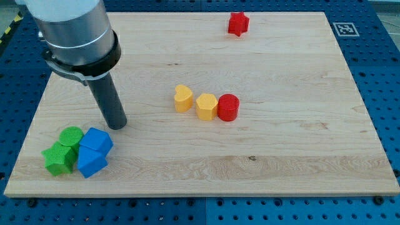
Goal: Move your arm to the top centre of the board
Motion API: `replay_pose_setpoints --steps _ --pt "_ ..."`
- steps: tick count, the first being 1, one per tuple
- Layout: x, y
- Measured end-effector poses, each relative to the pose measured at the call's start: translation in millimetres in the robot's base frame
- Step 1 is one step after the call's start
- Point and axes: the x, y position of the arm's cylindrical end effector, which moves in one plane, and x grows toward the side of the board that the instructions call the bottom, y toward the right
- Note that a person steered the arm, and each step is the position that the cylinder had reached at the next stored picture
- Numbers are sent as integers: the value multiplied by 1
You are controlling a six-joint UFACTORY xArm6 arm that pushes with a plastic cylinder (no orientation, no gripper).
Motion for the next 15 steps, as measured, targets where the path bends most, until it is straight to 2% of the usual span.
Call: replay_pose_setpoints --steps 5,7,10,15 --pt "-39 6" --pt "-70 22" --pt "-73 22" --pt "-106 22"
